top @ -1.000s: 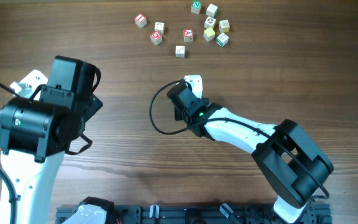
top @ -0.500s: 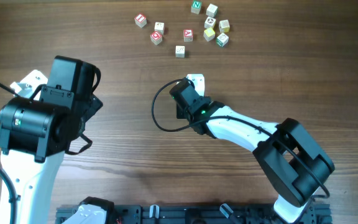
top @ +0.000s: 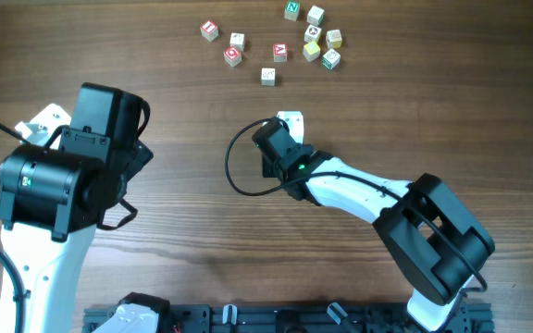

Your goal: Form a circle

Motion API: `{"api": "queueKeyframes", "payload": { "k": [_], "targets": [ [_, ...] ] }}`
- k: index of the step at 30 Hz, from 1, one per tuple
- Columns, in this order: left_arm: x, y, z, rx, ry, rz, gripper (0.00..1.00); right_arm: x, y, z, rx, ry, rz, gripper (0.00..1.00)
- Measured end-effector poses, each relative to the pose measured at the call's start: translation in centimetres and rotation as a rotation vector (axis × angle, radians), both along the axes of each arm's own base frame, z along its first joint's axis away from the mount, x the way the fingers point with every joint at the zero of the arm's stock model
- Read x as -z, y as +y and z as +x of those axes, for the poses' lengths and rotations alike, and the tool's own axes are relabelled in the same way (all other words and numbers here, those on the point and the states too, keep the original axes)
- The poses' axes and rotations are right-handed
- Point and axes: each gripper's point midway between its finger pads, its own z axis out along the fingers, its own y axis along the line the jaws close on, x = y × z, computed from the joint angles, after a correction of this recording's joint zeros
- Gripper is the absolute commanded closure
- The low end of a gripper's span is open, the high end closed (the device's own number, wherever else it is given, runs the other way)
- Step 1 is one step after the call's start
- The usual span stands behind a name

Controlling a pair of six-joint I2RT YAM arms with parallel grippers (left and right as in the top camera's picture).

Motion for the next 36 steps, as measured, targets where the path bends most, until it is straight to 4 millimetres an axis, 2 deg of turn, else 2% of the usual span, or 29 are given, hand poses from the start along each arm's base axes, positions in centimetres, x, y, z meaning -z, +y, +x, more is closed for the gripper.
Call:
{"api": "queueKeyframes", "payload": {
  "k": [16, 22, 27, 31, 36],
  "targets": [
    [0.0, 0.0, 0.0, 0.0, 0.0, 0.0, 0.0, -0.12, 0.04, 0.23, 0.002, -0.006, 0.009, 0.85],
    [0.0, 0.0, 0.0, 0.0, 0.0, 0.0, 0.0, -0.12, 0.0, 0.26, 0.004, -0.006, 0.009, 0.72],
    [0.0, 0.0, 0.01, 0.0, 0.0, 0.0, 0.0, -0.1, 0.0, 0.24, 0.003, -0.005, 0.009, 0.69],
    [-0.01, 0.0, -0.01, 0.0, 0.0, 0.0, 0.0, -0.07, 0.03, 0.18, -0.002, -0.003, 0.007, 0.57],
    [0.0, 0.0, 0.0, 0.0, 0.0, 0.0, 0.0, -0.01, 0.08, 0.09, -0.005, 0.003, 0.01, 0.52]
  ]
}}
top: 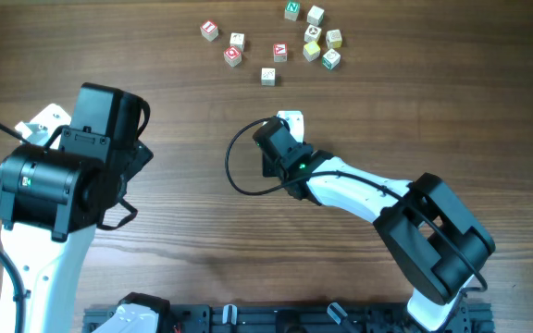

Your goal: Form a circle

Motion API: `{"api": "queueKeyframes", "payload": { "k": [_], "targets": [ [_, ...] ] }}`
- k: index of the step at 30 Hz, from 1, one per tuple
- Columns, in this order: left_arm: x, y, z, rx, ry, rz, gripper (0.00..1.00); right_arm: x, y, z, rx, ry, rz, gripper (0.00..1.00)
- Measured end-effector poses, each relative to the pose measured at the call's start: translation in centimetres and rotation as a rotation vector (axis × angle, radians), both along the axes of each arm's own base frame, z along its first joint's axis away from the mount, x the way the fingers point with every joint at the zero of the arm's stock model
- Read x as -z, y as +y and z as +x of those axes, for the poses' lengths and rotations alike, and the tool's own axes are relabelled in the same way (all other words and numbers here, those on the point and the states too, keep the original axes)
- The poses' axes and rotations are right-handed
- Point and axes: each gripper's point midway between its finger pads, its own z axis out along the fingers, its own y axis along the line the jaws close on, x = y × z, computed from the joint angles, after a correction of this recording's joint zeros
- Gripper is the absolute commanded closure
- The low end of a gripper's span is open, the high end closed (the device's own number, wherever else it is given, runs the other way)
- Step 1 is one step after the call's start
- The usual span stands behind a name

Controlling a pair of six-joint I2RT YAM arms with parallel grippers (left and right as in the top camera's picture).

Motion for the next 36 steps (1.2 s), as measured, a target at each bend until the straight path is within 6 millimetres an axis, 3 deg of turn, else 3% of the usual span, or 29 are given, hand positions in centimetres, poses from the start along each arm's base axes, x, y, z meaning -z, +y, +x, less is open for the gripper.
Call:
{"api": "queueKeyframes", "payload": {
  "k": [7, 10, 12, 14, 17, 20, 23, 24, 26, 31, 36],
  "targets": [
    [0.0, 0.0, 0.0, 0.0, 0.0, 0.0, 0.0, 0.2, -0.1, -0.2, -0.001, 0.009, -0.007, 0.49],
    [0.0, 0.0, 0.0, 0.0, 0.0, 0.0, 0.0, 0.2, -0.5, -0.5, -0.001, 0.024, -0.02, 0.43],
    [0.0, 0.0, 0.0, 0.0, 0.0, 0.0, 0.0, -0.5, -0.5, -0.8, -0.004, 0.028, -0.015, 0.43],
    [0.0, 0.0, 0.0, 0.0, 0.0, 0.0, 0.0, -2.5, -0.6, -1.0, 0.003, 0.012, 0.011, 0.43],
    [0.0, 0.0, 0.0, 0.0, 0.0, 0.0, 0.0, -5.6, -0.9, -1.3, 0.02, -0.016, 0.05, 0.55],
    [0.0, 0.0, 0.0, 0.0, 0.0, 0.0, 0.0, -6.9, -1.3, -1.8, 0.053, -0.012, 0.076, 0.72],
    [0.0, 0.0, 0.0, 0.0, 0.0, 0.0, 0.0, -6.5, -1.6, -2.1, 0.091, 0.01, 0.086, 0.93],
    [0.0, 0.0, 0.0, 0.0, 0.0, 0.0, 0.0, -6.4, -1.6, -2.0, 0.108, 0.013, 0.096, 0.96],
    [0.0, 0.0, 0.0, 0.0, 0.0, 0.0, 0.0, -5.5, -1.6, -2.0, 0.125, 0.027, 0.093, 0.96],
    [0.0, 0.0, 0.0, 0.0, 0.0, 0.0, 0.0, -0.8, -1.5, -2.1, 0.156, 0.103, 0.05, 0.96],
    [0.0, 0.0, 0.0, 0.0, 0.0, 0.0, 0.0, -0.2, -1.4, -2.3, 0.157, 0.119, 0.053, 0.95]
  ]
}}
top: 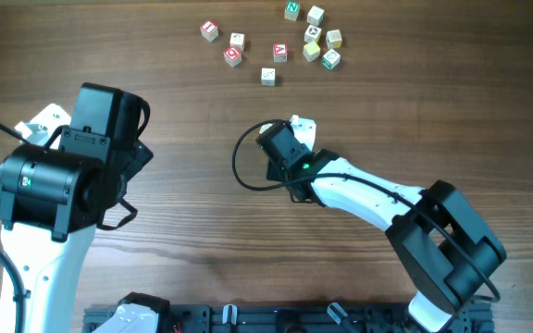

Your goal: Form a circle

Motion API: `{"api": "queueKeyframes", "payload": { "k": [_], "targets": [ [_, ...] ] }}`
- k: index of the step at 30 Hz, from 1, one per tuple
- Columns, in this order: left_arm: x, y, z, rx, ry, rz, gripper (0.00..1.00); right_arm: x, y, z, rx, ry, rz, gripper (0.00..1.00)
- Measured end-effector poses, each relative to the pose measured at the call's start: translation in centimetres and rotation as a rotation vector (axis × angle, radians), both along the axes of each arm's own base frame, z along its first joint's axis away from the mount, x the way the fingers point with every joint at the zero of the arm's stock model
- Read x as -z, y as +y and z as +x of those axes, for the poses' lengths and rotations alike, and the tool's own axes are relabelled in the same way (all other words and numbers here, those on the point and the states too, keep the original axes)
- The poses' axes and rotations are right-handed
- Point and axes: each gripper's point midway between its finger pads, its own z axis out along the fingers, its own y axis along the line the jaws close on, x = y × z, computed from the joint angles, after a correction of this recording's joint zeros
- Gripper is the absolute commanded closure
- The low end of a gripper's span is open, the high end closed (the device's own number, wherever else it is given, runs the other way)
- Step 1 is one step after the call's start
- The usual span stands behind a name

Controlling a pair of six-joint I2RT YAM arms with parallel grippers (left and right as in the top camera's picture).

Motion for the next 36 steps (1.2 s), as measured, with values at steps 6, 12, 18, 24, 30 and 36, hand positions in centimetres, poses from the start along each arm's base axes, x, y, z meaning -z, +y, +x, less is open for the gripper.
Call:
{"api": "queueKeyframes", "payload": {
  "k": [6, 12, 18, 24, 30, 36],
  "targets": [
    [0.0, 0.0, 0.0, 0.0, 0.0, 0.0, 0.0, -0.2, 0.6, 0.4, -0.001, -0.018, 0.027, 0.95],
    [0.0, 0.0, 0.0, 0.0, 0.0, 0.0, 0.0, 0.1, 0.6, 0.5, -0.001, -0.016, 0.026, 0.95],
    [0.0, 0.0, 0.0, 0.0, 0.0, 0.0, 0.0, -0.1, 0.9, 0.8, -0.001, -0.032, 0.039, 0.95],
    [0.0, 0.0, 0.0, 0.0, 0.0, 0.0, 0.0, -0.2, 1.1, 1.0, -0.002, -0.039, 0.045, 0.95],
    [0.0, 0.0, 0.0, 0.0, 0.0, 0.0, 0.0, -0.2, 1.1, 0.9, -0.006, -0.036, 0.045, 0.95],
    [0.0, 0.0, 0.0, 0.0, 0.0, 0.0, 0.0, -0.1, 1.2, 0.8, -0.011, -0.029, 0.05, 0.95]
  ]
}}
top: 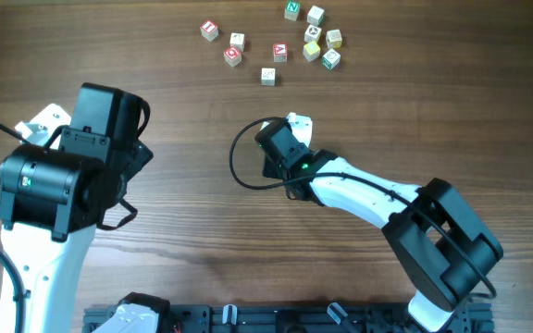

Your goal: Form a circle

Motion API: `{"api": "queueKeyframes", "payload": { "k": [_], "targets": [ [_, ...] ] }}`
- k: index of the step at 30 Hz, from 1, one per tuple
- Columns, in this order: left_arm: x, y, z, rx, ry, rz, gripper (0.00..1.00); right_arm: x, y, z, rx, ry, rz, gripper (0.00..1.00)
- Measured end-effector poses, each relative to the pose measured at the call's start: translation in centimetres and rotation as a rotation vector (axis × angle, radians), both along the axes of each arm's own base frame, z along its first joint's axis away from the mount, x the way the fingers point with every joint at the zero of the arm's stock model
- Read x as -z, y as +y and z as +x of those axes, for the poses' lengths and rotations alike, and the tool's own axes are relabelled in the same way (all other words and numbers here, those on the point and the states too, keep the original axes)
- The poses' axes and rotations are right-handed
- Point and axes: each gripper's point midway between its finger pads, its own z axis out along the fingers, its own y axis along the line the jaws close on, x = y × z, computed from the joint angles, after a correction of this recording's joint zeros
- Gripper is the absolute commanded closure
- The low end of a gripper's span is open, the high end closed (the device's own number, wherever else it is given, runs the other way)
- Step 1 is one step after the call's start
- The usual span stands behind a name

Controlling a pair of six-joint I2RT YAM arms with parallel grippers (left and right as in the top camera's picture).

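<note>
Several small lettered cubes lie loose at the far side of the table. A left group holds one cube [209,30], another [233,55] and a lone one [267,76] nearest me. A tighter cluster [317,37] sits to the right. My right gripper [296,119] points toward the cubes, about a hand's width short of the lone cube; its fingers are hidden under the wrist. My left gripper [44,118] rests far left, away from all the cubes, with its fingers mostly hidden by the arm.
The wooden table [433,111] carries only the cubes and the two arms. A black cable [239,166] loops beside the right wrist. A black rail [276,319] runs along the near edge.
My right wrist has shifted slightly to the left. The cubes and the left arm are where they were.
At the two oldest moments my right arm sat still below the lone cube. Then its wrist stood a little further right, and now it has come partly back. No cube has changed place and the left arm has stayed put.
</note>
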Motion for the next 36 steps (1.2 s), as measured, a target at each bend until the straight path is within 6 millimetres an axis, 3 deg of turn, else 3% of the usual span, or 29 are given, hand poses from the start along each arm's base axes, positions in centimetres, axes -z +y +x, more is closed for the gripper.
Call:
{"api": "queueKeyframes", "payload": {
  "k": [15, 21, 24, 26, 29, 31, 34, 36],
  "targets": [
    [0.0, 0.0, 0.0, 0.0, 0.0, 0.0, 0.0, -0.1, 0.2, 0.1, -0.013, -0.005, 0.003, 0.95],
    [0.0, 0.0, 0.0, 0.0, 0.0, 0.0, 0.0, 0.4, -0.3, -0.9, -0.026, 0.039, -0.022, 0.95],
    [0.0, 0.0, 0.0, 0.0, 0.0, 0.0, 0.0, -0.9, -1.2, -1.8, -0.025, 0.056, -0.041, 0.95],
    [0.0, 0.0, 0.0, 0.0, 0.0, 0.0, 0.0, -3.7, -2.0, -2.0, -0.013, 0.019, -0.038, 0.96],
    [0.0, 0.0, 0.0, 0.0, 0.0, 0.0, 0.0, -7.4, -3.4, -1.0, 0.04, -0.088, -0.047, 0.95],
    [0.0, 0.0, 0.0, 0.0, 0.0, 0.0, 0.0, -8.3, -4.7, 0.3, 0.093, -0.14, -0.06, 0.95],
    [0.0, 0.0, 0.0, 0.0, 0.0, 0.0, 0.0, -8.4, -7.5, 3.1, 0.195, -0.174, -0.053, 0.96],
    [0.0, 0.0, 0.0, 0.0, 0.0, 0.0, 0.0, -7.3, -10.2, 5.4, 0.271, -0.167, -0.036, 0.95]
  ]
}}
